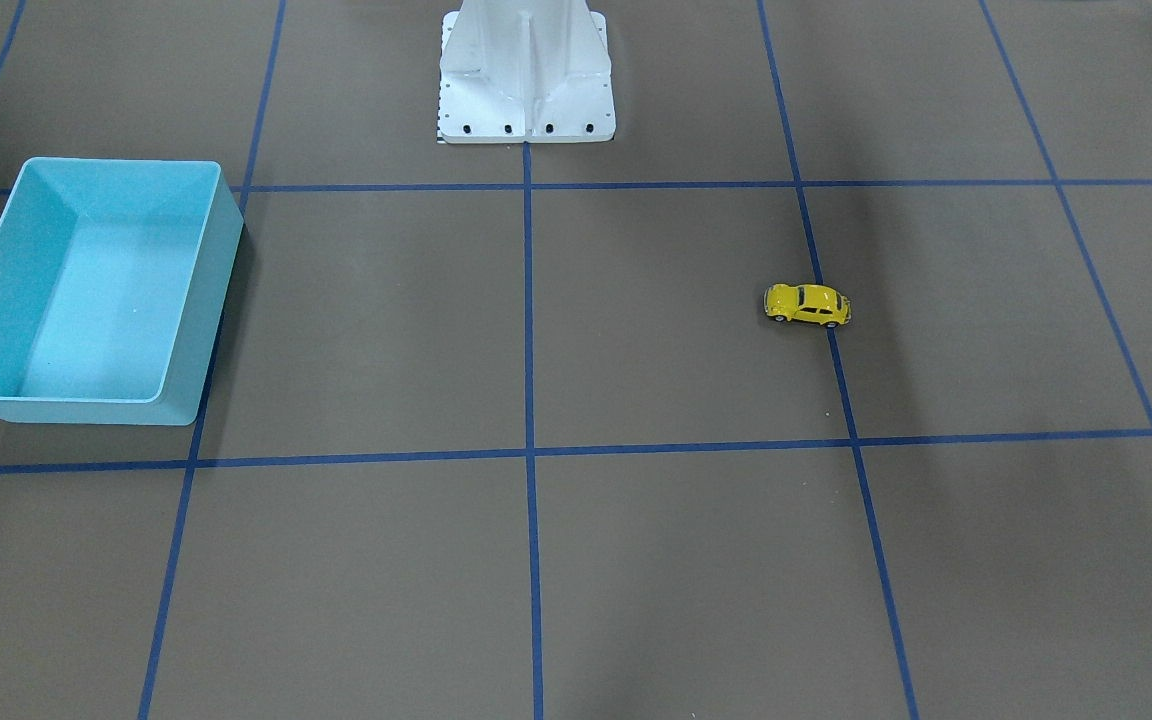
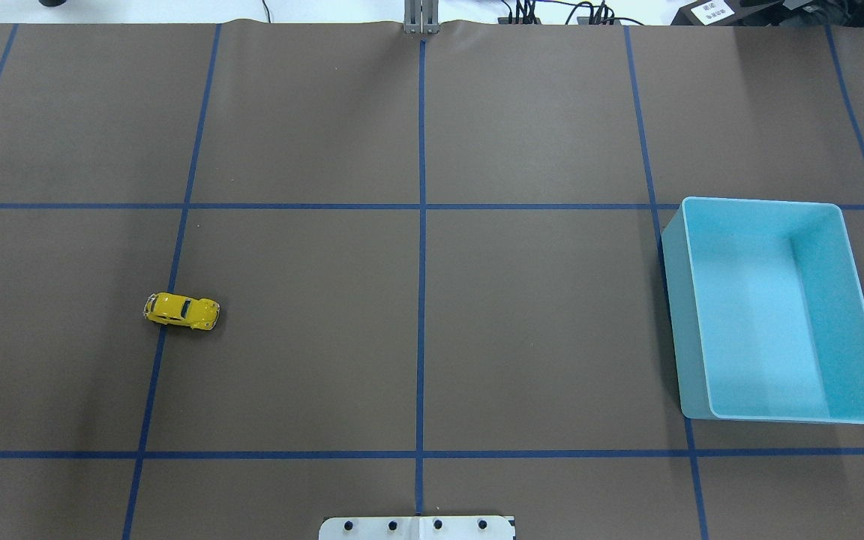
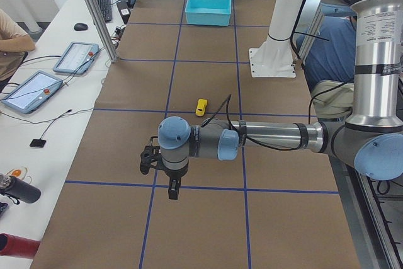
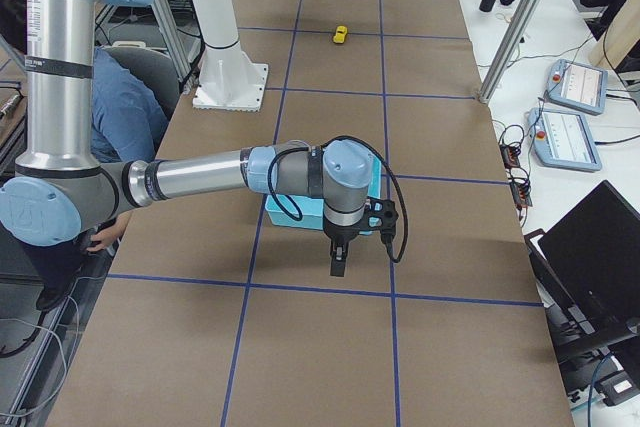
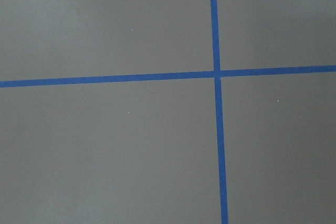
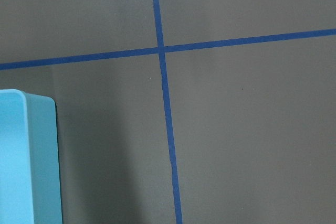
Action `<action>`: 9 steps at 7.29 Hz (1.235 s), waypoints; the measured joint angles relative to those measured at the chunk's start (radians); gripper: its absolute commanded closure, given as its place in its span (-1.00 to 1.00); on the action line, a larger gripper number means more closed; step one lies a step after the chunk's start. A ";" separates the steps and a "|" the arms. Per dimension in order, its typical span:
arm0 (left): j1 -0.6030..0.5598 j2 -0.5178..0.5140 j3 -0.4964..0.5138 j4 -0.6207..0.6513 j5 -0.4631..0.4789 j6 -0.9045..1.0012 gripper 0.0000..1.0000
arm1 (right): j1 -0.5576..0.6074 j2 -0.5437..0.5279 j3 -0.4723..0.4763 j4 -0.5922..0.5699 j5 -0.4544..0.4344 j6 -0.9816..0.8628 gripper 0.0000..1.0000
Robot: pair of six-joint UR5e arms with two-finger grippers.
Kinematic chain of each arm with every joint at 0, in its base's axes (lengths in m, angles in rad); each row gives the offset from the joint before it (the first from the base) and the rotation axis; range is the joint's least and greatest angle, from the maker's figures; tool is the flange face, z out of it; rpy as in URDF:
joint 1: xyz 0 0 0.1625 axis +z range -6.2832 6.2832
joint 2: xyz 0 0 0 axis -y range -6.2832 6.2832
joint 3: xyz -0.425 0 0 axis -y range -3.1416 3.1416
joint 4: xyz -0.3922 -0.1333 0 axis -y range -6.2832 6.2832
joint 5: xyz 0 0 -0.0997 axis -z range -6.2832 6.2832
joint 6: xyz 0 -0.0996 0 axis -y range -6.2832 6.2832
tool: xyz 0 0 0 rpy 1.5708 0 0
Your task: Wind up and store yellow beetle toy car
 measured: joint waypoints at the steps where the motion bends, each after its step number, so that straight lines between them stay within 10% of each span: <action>1: 0.000 0.003 0.003 0.000 0.000 0.001 -1.00 | -0.002 0.000 -0.019 0.005 -0.005 -0.033 -1.00; 9: 0.212 -0.148 -0.026 -0.001 0.074 -0.001 -1.00 | -0.003 0.000 -0.112 0.056 0.004 -0.069 -1.00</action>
